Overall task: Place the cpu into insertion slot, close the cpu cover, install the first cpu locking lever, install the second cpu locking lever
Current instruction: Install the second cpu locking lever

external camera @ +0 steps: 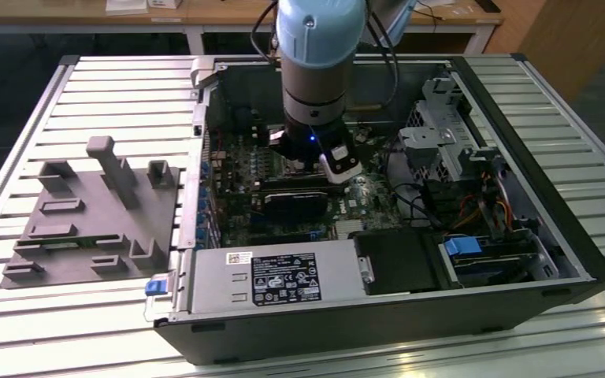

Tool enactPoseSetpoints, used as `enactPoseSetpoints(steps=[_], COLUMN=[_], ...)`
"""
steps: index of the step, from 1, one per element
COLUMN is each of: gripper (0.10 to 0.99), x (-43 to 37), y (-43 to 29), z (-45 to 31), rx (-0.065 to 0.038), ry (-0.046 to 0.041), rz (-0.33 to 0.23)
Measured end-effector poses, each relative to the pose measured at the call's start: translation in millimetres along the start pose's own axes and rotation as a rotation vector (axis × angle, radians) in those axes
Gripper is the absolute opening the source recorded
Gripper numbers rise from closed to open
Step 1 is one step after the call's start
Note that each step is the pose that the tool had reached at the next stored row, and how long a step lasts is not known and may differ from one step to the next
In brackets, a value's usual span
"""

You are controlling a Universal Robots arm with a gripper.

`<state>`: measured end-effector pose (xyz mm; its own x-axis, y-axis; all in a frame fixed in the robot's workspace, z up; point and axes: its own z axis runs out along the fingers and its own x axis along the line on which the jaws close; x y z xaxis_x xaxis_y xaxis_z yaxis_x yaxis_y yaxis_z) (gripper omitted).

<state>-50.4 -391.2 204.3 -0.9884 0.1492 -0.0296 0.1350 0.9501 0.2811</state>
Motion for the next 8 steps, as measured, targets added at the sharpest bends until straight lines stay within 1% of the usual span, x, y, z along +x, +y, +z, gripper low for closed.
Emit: enactPoseSetpoints(steps=[8], gripper=[0.102], x=[3.8], y=[24.8], z=[7.2], rx=[0.070], ry=[-0.0095], rz=[-0.005])
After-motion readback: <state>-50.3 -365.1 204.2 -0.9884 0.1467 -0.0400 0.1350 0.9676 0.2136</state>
